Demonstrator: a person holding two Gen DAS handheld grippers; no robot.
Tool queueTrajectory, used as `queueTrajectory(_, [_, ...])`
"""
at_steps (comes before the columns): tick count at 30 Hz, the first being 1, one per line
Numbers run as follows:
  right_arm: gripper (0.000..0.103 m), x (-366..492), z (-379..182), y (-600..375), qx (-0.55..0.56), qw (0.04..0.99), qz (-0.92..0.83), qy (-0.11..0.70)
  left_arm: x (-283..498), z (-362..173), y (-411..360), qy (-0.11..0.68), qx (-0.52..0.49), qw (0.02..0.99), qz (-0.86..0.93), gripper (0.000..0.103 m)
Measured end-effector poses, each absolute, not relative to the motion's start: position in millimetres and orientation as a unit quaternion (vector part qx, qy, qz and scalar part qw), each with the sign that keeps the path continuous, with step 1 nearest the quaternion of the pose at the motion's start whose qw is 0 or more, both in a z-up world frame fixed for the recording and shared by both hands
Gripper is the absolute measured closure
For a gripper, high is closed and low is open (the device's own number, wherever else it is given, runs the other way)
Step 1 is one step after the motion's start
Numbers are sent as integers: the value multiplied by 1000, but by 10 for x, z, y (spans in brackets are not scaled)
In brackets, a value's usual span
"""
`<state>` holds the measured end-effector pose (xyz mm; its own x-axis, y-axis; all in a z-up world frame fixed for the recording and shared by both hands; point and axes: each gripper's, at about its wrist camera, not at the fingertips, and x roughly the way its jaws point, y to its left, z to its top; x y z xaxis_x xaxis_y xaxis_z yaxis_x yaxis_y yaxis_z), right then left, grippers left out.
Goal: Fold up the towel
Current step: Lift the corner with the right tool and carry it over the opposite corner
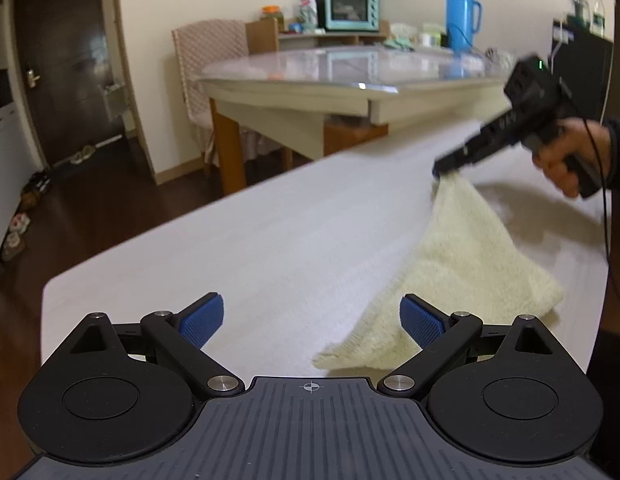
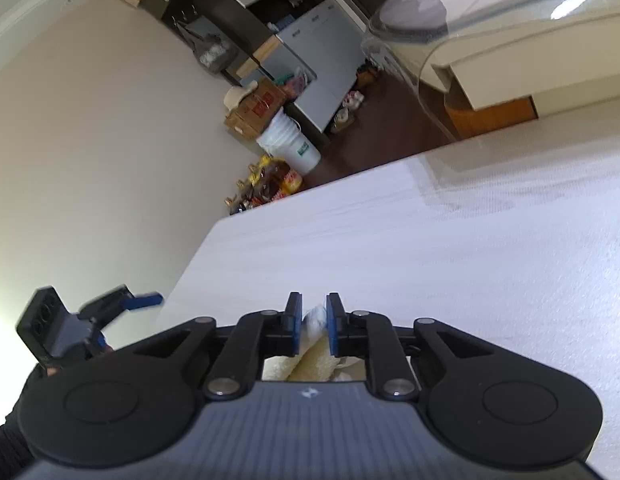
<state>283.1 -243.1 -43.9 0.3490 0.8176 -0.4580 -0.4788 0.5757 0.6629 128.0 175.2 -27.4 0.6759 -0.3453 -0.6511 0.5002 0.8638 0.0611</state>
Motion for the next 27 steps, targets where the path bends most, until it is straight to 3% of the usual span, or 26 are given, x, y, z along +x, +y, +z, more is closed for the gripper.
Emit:
queueTrajectory(6, [84, 2451, -101, -2441, 193, 812, 433, 339, 1315, -417, 1725, 340, 129, 907, -213, 5])
queueTrajectory(17, [83, 2063, -177, -1907, 50, 794, 470, 382, 1319, -476, 1747, 346, 130, 906, -207, 4])
queueTrajectory(22, [83, 2370, -267, -1866, 68, 812, 438, 379, 1320, -493, 1772, 347, 121, 906, -209, 4])
queueTrajectory(27, [74, 2460, -271, -2116, 176, 802, 428, 377, 1315, -520, 1813, 346, 105, 908, -211, 4])
